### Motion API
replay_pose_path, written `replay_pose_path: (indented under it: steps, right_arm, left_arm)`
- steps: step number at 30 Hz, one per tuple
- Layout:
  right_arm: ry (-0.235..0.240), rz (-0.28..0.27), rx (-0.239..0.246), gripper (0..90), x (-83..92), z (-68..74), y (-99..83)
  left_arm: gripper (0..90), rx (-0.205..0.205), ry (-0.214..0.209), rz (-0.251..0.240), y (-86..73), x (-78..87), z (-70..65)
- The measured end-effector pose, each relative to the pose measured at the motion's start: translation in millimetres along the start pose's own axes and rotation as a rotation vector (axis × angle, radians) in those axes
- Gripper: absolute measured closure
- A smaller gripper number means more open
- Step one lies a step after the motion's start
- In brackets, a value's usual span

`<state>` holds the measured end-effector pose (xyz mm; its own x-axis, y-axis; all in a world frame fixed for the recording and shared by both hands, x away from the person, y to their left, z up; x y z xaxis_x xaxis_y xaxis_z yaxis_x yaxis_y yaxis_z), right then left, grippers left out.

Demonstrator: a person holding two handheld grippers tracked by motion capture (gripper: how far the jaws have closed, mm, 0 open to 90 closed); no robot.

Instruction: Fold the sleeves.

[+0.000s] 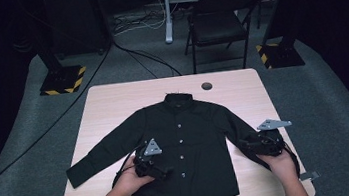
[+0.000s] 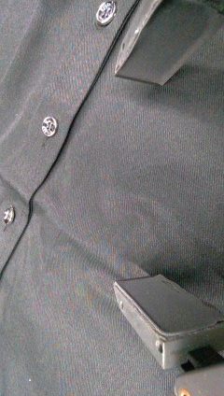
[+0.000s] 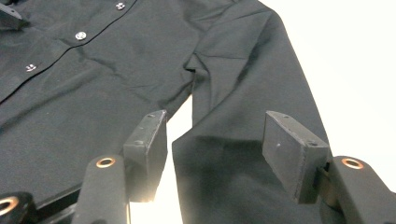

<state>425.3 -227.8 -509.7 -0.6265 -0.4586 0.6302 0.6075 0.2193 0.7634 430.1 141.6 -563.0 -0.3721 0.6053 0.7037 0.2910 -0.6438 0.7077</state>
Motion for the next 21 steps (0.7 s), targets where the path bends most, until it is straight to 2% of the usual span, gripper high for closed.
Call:
replay_pose_path:
  steps: [21]
  right_arm:
    - [-0.027, 0.009, -0.042, 43.6, 7.0, -17.0, -4.0]
  left_arm:
    - [1.3, 0.000, 0.000, 0.000, 0.0, 0.0, 0.0]
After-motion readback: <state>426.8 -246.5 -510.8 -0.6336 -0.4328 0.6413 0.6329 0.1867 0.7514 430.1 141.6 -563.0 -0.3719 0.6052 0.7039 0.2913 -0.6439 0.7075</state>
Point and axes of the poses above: each handheld gripper's, and its own axes: x roughly backward along the jaws, y roughly out of its top, z roughly to its left, the point moved 5 cm from there along -x, roughly forward along the jaws, and after that the axes turned 5 degrees about -x, right-handed, at the moved point
